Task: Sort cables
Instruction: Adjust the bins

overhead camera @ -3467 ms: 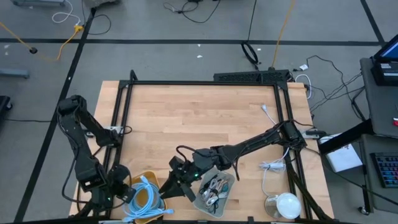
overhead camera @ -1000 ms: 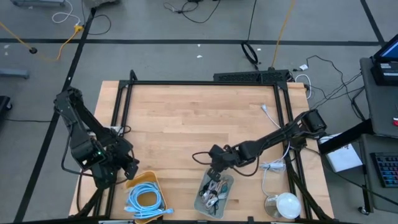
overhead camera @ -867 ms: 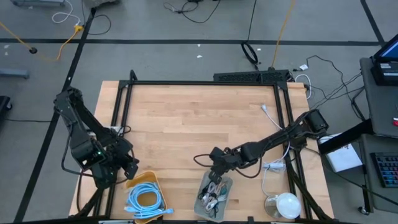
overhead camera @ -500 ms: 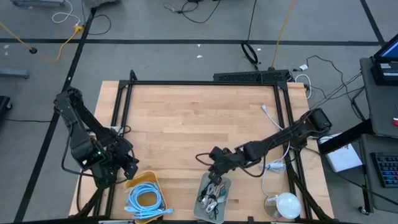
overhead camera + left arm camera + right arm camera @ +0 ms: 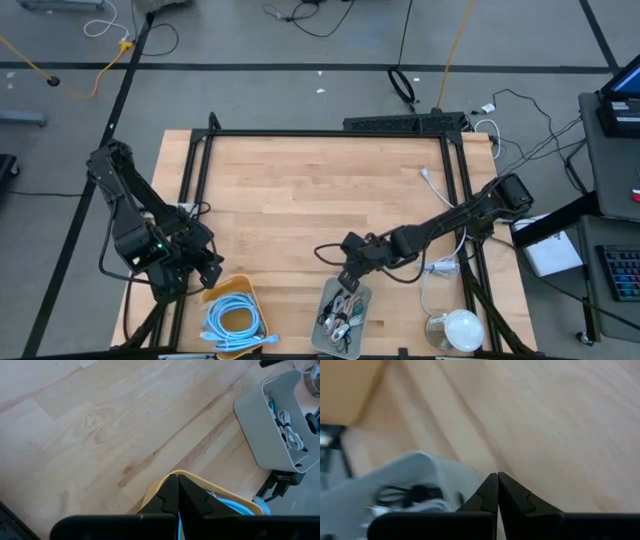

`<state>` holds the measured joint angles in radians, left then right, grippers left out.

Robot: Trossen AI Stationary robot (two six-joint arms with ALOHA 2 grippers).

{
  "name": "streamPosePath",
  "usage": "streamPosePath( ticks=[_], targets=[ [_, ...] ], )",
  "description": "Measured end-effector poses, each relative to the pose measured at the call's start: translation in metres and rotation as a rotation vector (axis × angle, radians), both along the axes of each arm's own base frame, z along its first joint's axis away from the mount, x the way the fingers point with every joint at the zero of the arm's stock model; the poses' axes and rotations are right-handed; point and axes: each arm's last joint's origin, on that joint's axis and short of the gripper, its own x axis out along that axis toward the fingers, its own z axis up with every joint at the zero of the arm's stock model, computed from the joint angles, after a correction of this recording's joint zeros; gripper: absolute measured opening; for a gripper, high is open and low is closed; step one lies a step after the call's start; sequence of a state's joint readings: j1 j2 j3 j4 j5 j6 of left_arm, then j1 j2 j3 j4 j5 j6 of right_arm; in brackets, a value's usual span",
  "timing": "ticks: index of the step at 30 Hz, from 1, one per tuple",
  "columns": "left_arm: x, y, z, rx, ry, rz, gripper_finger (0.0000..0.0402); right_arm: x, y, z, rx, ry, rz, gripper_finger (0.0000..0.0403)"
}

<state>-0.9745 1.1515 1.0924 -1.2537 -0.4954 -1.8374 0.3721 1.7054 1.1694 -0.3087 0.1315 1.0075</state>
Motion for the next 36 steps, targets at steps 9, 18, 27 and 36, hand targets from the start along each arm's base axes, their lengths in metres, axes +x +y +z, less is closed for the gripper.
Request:
streamPosePath(
  ticks=[9, 18, 27, 36],
  targets=[
    [0.000, 0.000, 0.000, 0.000, 0.000, 0.002, 0.0000, 0.005, -0.001, -0.008, 0.015, 0.011, 0.033, 0.0000],
    [0.000, 0.000, 0.000, 0.000, 0.001, 0.002, 0.0000, 0.011, 0.001, -0.005, 0.049, -0.050, 0.045, 0.0000],
    [0.000, 0.000, 0.000, 0.002, 0.002, -0.002, 0.0000, 0.010, 0.003, -0.005, 0.089, -0.036, 0.082, 0.0000],
    [-0.001, 0.000, 0.000, -0.001, 0.007, -0.005, 0.0000, 0.014, 0.014, 0.008, 0.104, -0.090, 0.148, 0.0000]
  ],
)
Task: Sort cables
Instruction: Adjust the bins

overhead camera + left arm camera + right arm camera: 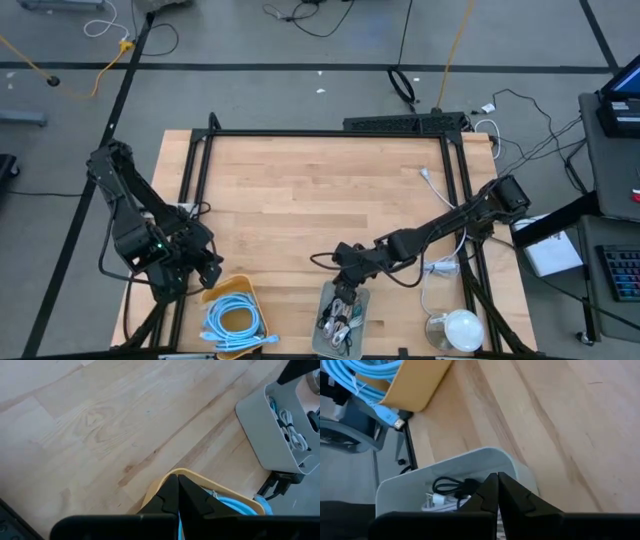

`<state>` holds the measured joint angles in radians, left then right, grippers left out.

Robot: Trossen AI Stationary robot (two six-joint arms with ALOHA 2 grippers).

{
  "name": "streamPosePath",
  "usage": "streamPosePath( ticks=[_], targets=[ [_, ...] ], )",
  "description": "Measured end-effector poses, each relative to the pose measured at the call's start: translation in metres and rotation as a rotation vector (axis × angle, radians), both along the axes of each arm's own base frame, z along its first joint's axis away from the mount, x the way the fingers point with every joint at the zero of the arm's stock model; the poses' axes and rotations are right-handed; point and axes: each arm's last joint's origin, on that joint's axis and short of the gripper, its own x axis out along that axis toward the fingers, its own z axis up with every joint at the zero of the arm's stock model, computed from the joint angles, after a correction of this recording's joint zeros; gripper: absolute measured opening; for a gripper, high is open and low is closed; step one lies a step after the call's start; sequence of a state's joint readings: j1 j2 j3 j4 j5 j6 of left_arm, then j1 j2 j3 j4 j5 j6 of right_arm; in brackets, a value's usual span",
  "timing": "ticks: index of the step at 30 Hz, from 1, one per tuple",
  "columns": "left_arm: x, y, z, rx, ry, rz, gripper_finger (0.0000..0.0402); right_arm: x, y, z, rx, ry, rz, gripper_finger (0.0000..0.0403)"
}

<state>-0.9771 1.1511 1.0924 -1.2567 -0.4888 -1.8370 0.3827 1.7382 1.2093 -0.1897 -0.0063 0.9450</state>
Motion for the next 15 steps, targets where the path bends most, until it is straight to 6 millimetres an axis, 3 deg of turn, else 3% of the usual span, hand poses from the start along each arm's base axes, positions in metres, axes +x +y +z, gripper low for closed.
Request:
streamPosePath(
  ticks=[5, 11, 15],
  targets=[
    [-0.001, 0.000, 0.000, 0.005, 0.011, -0.008, 0.0000, 0.003, 0.001, 0.007, -0.005, -0.024, 0.009, 0.0000],
    [-0.020, 0.013, -0.018, 0.023, 0.427, 0.031, 0.0000, 0.008, 0.002, 0.017, -0.018, -0.063, 0.000, 0.0000],
    [-0.021, 0.005, -0.036, -0.059, 0.342, -0.050, 0.0000, 0.012, 0.005, 0.030, -0.035, -0.116, 0.022, 0.0000]
  ],
)
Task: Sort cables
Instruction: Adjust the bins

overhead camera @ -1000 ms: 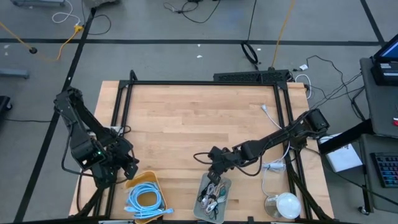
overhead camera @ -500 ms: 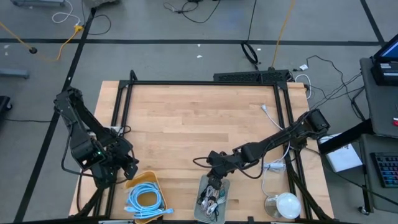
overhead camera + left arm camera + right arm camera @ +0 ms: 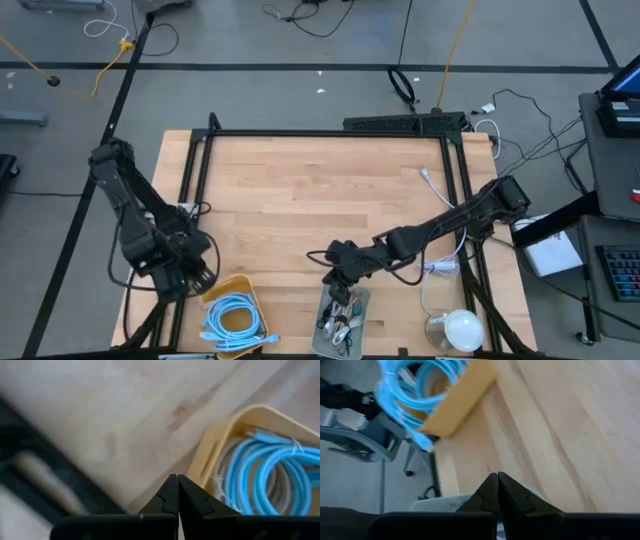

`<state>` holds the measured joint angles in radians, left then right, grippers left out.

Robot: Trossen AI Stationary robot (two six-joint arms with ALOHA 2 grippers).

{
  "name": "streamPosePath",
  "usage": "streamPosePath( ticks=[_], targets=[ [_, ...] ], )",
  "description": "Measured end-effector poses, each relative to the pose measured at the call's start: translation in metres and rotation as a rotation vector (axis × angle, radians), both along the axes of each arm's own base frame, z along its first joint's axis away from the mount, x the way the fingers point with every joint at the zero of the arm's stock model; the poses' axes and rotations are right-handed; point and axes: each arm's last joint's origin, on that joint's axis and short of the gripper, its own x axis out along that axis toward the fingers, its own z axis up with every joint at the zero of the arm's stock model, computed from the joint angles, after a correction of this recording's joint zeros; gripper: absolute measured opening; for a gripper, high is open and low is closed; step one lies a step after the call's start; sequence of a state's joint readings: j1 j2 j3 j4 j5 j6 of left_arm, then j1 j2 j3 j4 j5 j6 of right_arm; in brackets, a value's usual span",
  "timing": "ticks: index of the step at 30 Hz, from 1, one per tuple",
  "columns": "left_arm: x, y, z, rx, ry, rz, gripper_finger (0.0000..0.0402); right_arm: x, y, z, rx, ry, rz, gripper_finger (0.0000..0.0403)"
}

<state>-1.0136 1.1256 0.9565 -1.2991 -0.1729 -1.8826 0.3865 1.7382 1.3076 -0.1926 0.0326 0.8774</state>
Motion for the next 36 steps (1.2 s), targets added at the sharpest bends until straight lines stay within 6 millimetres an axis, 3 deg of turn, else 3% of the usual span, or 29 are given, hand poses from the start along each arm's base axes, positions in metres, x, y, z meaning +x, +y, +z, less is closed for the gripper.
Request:
streamPosePath(
  ticks=[8, 13, 26, 36],
  targets=[
    [0.008, -0.005, -0.063, -0.087, -0.112, 0.053, 0.0000, 0.009, 0.005, 0.030, -0.037, -0.110, 0.007, 0.0000],
    [0.017, -0.002, -0.083, -0.151, -0.163, 0.048, 0.0000, 0.012, 0.007, 0.043, -0.041, -0.156, 0.025, 0.0000],
    [0.049, 0.013, -0.081, -0.167, -0.270, -0.022, 0.0000, 0.013, 0.007, 0.045, -0.052, -0.166, 0.014, 0.0000],
    [0.064, 0.021, -0.078, -0.215, -0.298, -0.082, 0.0000, 0.013, 0.007, 0.046, -0.060, -0.169, 0.003, 0.0000]
  ],
)
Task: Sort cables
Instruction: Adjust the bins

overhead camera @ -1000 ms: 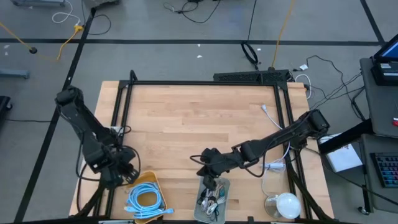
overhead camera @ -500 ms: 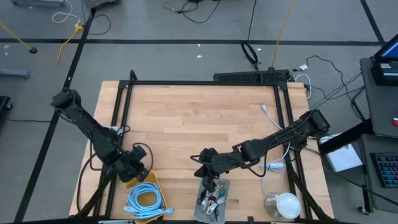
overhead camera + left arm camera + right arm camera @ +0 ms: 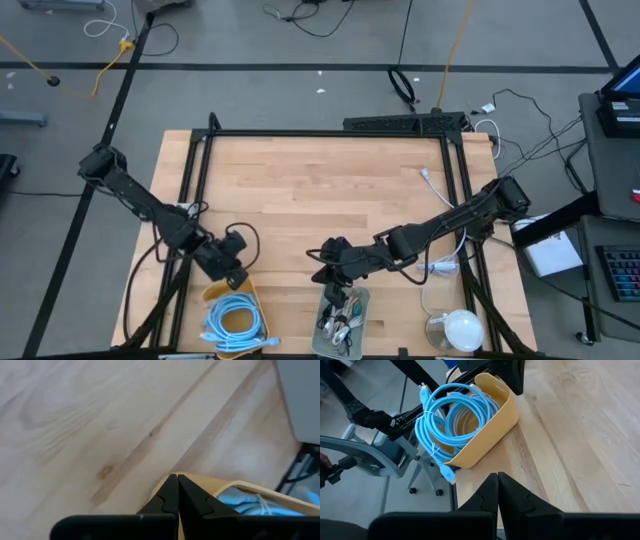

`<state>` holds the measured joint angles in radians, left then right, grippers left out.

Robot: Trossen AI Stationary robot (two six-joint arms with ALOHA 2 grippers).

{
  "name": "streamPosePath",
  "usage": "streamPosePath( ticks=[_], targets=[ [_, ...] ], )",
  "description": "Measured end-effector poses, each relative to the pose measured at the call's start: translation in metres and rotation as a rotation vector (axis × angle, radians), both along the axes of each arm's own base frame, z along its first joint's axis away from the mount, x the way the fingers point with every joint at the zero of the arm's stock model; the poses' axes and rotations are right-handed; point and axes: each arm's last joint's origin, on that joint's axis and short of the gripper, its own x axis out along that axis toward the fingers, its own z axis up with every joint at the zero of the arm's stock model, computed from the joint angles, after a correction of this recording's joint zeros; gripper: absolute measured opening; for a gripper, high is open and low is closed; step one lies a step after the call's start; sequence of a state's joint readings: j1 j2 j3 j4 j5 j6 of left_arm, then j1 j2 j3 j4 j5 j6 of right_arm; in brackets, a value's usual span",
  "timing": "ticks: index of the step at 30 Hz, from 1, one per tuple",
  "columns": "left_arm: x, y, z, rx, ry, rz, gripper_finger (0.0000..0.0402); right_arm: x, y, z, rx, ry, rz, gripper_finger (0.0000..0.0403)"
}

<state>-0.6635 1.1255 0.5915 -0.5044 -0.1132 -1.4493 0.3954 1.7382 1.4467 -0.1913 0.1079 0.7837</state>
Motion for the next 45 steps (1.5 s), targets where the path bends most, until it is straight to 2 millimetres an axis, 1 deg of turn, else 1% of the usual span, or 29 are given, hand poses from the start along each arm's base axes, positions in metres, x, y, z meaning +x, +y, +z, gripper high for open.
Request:
streamPosePath(
  ticks=[5, 18, 23, 27, 30, 32, 34, 39, 42, 45],
  targets=[
    [0.006, -0.001, 0.003, -0.031, -0.046, -0.015, 0.0000, 0.000, 0.000, 0.000, -0.003, -0.001, 0.001, 0.0000],
    [0.010, -0.006, 0.008, -0.096, -0.109, -0.058, 0.0000, 0.000, -0.001, 0.000, -0.021, -0.007, -0.013, 0.0000],
    [0.012, -0.001, 0.007, -0.072, -0.096, -0.043, 0.0000, 0.000, -0.001, 0.000, -0.026, -0.008, -0.010, 0.0000],
    [0.012, 0.006, 0.004, -0.001, -0.078, 0.016, 0.0001, 0.000, -0.001, 0.000, -0.026, -0.008, -0.010, 0.0000],
    [0.014, 0.014, 0.002, 0.039, -0.065, 0.037, 0.0011, 0.000, -0.001, 0.000, -0.022, -0.008, -0.012, 0.0000],
    [0.017, 0.019, 0.003, 0.051, -0.071, 0.016, 0.0029, 0.000, -0.001, 0.000, -0.021, -0.007, -0.013, 0.0000],
    [0.019, 0.021, 0.003, 0.043, -0.077, -0.022, 0.0058, 0.000, -0.001, 0.000, -0.021, -0.007, -0.013, 0.0000],
    [0.024, 0.023, 0.006, -0.012, -0.097, -0.145, 0.0161, 0.000, -0.001, 0.000, -0.020, -0.007, -0.013, 0.0000],
    [0.025, 0.023, 0.013, 0.000, -0.079, -0.213, 0.0216, 0.000, -0.001, 0.000, -0.021, -0.008, -0.013, 0.0000],
    [0.024, 0.024, 0.029, 0.040, -0.067, -0.262, 0.0252, 0.000, -0.001, 0.000, -0.022, -0.008, -0.012, 0.0000]
  ],
)
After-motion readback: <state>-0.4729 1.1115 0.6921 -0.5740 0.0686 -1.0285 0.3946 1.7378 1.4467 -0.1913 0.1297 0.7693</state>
